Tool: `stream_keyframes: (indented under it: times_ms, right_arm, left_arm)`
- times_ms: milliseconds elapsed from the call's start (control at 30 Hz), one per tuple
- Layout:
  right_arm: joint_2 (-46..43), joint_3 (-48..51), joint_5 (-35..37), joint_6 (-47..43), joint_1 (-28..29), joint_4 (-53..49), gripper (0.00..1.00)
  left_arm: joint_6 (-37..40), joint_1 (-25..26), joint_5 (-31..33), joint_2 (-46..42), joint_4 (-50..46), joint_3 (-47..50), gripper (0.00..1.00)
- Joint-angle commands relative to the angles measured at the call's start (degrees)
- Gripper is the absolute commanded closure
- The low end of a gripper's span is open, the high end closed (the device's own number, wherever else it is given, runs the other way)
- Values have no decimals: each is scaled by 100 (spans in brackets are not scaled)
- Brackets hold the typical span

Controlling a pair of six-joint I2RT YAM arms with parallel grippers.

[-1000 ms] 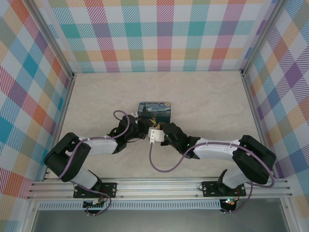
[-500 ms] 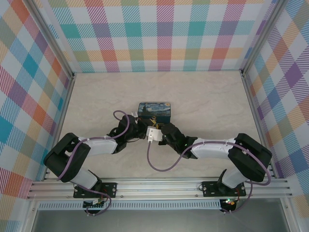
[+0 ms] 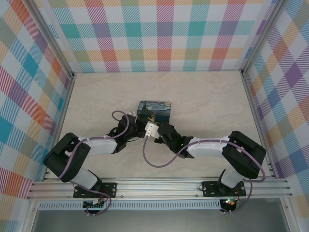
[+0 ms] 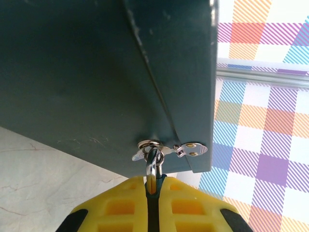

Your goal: Unlock a padlock with a key

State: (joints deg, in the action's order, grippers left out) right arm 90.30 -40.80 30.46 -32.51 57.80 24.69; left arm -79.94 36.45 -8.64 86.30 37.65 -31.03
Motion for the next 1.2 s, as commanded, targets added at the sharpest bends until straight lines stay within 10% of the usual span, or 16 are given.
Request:
stream_keyframes:
  times_ms: [0,300,500,900,1167]
  right_arm:
    - [15,-289,348,1083,-29,-246,98]
    - [-159,-535,-235,3793,-96,-953,100]
    - [-175,-505,-432,4039,-113,-1040,98]
    - [-1554,0,-1882,3556,-569,-2267,50]
    - [-2399,114,-2897,4582,-1921,-3078,40]
  left_arm:
    - [-95,145,-54,-30,289,-183,100]
    - [-206,236,56,181,506,-223,100]
    - [-150,249,150,163,468,-159,100]
    - [633,240,414,-37,-408,0,100]
    - [1717,271,719,-14,-1535,-70,100]
